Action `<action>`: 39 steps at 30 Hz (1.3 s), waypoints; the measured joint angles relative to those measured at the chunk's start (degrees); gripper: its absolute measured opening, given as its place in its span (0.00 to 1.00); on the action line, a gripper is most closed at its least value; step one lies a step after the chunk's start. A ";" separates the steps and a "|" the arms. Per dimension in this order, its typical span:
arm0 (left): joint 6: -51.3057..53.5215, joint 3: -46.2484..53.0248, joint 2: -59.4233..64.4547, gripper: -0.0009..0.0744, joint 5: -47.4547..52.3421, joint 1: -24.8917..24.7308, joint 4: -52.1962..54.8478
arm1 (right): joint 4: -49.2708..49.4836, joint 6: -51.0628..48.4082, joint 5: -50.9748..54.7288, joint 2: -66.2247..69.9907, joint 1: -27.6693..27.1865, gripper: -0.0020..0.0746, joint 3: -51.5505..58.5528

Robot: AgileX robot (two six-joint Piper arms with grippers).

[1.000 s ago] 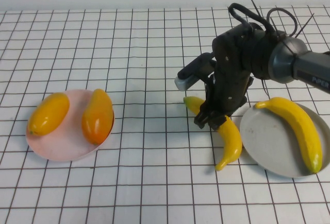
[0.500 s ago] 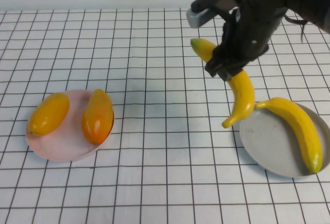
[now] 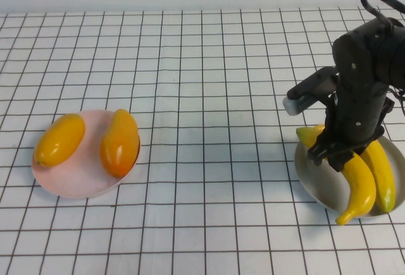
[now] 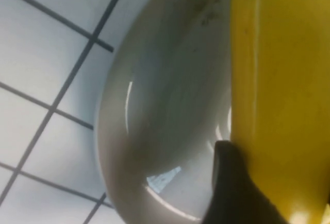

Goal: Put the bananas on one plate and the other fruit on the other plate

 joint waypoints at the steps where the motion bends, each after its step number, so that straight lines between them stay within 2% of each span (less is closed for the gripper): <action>1: 0.00 0.00 0.00 0.01 0.00 0.00 0.00 | 0.00 0.00 -0.37 0.00 -0.25 0.43 0.00; 7: 0.00 0.00 0.00 0.01 0.00 0.00 0.00 | 0.10 0.00 -0.65 -0.10 -2.68 0.44 0.00; 13: 0.00 0.00 0.00 0.01 0.00 0.00 0.00 | 1.77 0.00 -0.43 -0.10 -4.11 0.60 0.00; 18: 0.00 0.00 0.00 0.01 0.00 0.00 0.00 | 3.15 0.00 -0.56 -1.40 -4.11 0.59 0.13; 26: 0.00 0.00 0.00 0.01 0.00 0.00 0.00 | 15.48 -2.41 -6.88 -15.11 -4.11 0.45 3.36; 30: 0.00 0.00 0.00 0.01 0.00 0.00 0.00 | 23.12 -6.53 -14.34 -26.60 -4.11 0.34 11.93; 36: 0.00 0.00 0.00 0.01 0.00 0.00 0.00 | 27.50 -8.11 -26.45 -48.02 -4.19 0.08 28.45; 39: 0.00 0.00 0.00 0.01 0.00 0.00 0.00 | 29.57 -8.46 -32.08 -59.10 -4.19 0.03 35.73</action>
